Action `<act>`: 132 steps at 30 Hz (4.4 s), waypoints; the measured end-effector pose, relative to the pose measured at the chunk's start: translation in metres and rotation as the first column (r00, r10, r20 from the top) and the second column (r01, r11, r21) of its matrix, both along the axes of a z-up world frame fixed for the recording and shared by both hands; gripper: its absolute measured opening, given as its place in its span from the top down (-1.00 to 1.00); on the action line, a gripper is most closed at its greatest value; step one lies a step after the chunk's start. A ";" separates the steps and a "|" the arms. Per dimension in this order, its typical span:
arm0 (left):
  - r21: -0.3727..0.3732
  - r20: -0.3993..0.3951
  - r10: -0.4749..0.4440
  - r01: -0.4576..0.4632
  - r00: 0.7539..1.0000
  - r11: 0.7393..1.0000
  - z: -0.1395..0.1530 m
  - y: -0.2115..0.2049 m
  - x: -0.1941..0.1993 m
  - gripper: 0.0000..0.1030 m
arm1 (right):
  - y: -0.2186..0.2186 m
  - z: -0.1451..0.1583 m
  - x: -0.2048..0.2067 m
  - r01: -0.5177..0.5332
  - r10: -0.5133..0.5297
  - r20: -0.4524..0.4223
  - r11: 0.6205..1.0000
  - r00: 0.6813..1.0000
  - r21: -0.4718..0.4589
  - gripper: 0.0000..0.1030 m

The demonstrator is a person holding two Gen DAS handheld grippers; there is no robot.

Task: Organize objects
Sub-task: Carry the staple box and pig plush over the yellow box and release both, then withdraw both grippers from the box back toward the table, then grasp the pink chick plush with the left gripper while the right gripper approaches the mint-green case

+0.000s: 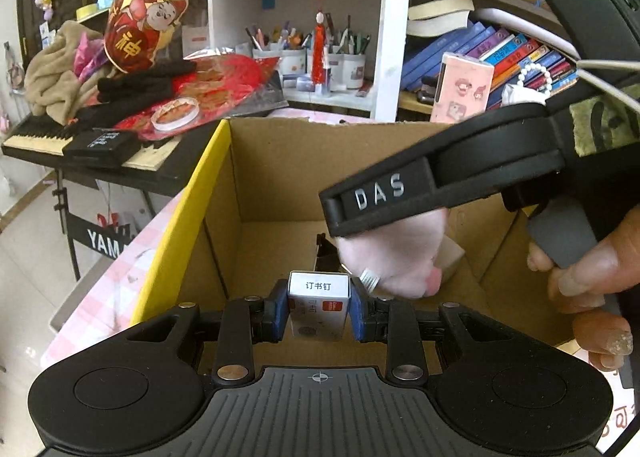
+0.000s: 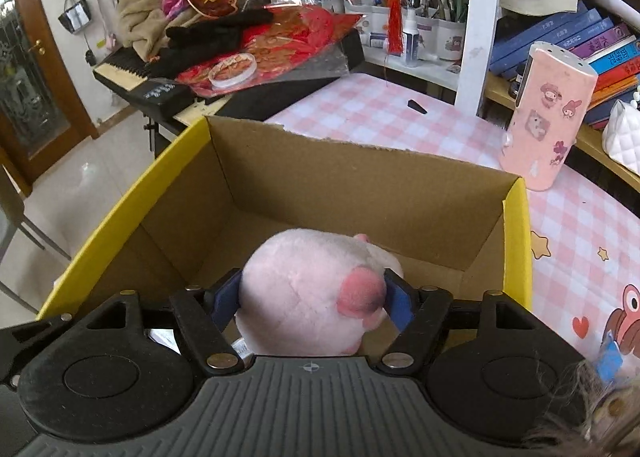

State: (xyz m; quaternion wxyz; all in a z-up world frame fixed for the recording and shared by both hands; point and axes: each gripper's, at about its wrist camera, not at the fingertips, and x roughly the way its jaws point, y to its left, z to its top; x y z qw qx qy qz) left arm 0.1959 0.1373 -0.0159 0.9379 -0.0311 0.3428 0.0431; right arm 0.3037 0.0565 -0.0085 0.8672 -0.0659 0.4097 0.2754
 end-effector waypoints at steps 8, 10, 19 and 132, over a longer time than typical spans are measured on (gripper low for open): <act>-0.028 0.158 -0.001 0.006 0.987 1.000 0.033 0.007 -0.024 -0.07 | -0.014 0.039 -0.013 0.029 -0.040 0.072 0.990 0.997 0.140 -0.54; -0.031 0.192 0.006 0.000 0.981 1.000 0.043 0.010 -0.032 -0.15 | -0.019 0.050 -0.021 0.053 -0.069 0.098 0.986 0.993 0.160 -0.54; -0.046 0.241 0.021 -0.010 0.970 0.999 0.064 0.023 -0.074 -0.36 | -0.047 0.072 -0.085 0.154 -0.191 0.234 0.974 0.953 0.165 -0.54; -0.145 -0.140 -0.111 0.091 0.984 0.985 -0.028 -0.239 0.034 -0.66 | -0.352 -0.018 -0.152 0.611 -0.612 0.092 0.791 0.786 0.044 -0.39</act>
